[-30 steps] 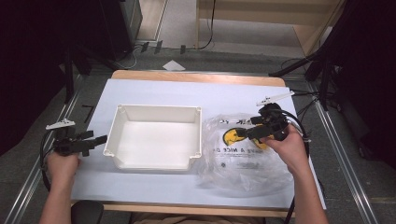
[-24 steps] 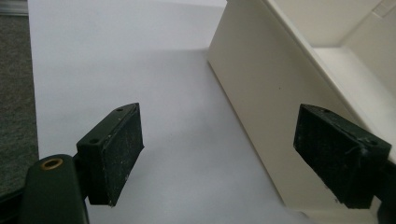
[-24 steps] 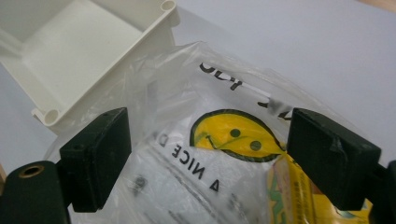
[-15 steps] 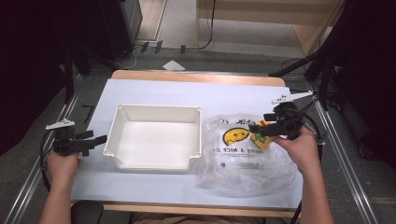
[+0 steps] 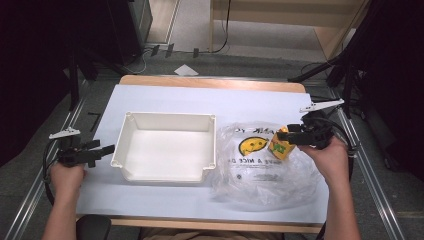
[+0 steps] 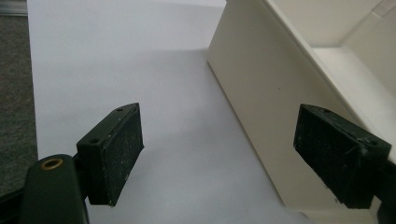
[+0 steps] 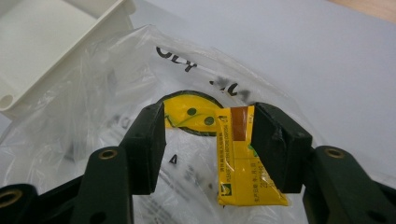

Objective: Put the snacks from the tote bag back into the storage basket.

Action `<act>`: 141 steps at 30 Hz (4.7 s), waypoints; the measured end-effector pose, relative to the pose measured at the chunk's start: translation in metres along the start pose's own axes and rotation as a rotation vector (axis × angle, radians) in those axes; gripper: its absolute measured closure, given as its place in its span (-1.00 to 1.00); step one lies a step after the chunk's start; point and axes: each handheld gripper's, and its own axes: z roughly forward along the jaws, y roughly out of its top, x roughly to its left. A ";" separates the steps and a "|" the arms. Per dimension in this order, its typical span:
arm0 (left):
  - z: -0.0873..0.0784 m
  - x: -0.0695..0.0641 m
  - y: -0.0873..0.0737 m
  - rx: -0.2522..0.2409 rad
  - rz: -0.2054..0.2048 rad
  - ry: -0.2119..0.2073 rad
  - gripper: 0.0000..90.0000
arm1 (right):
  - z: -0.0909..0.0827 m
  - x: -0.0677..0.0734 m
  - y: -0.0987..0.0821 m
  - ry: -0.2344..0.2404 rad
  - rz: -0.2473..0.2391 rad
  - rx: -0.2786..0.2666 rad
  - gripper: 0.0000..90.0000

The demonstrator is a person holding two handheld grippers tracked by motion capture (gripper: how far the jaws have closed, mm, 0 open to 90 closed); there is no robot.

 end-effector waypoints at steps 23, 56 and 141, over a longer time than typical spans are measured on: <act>0.001 0.000 0.000 0.003 0.000 -0.001 -0.63 | 0.036 -0.025 -0.019 -0.026 0.032 0.065 -0.14; 0.001 0.000 0.000 0.002 -0.001 -0.008 -0.63 | 0.062 -0.020 -0.016 -0.099 -0.008 0.231 0.10; -0.002 0.001 -0.002 -0.004 -0.005 0.001 -0.63 | 0.047 0.076 0.050 0.014 -0.235 0.149 0.17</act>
